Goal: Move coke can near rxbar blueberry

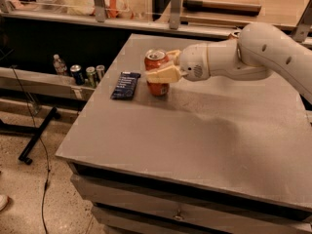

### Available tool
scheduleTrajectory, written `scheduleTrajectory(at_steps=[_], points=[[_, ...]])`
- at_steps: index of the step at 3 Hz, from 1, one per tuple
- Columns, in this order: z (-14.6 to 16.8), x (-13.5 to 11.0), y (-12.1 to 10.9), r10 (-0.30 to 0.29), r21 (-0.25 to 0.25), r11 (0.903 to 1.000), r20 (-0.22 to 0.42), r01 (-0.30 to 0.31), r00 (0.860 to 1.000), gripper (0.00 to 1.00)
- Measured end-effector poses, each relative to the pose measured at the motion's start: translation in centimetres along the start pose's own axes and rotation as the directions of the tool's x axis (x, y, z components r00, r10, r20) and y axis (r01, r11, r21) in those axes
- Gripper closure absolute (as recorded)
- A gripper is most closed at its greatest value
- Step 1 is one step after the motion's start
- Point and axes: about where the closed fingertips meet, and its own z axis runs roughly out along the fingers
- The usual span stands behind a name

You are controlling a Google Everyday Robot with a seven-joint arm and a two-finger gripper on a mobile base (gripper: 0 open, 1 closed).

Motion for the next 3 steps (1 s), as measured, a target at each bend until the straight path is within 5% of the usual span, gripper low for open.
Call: scheduleTrajectory(at_steps=[1, 3], points=[[0.9, 0.0, -0.4, -0.001, -0.006, 1.0, -0.002, 0.001, 1.0, 1.0], [2.1, -0.1, -0.7, 0.005, -0.024, 0.9997, 0.003, -0.005, 1.0, 0.59]])
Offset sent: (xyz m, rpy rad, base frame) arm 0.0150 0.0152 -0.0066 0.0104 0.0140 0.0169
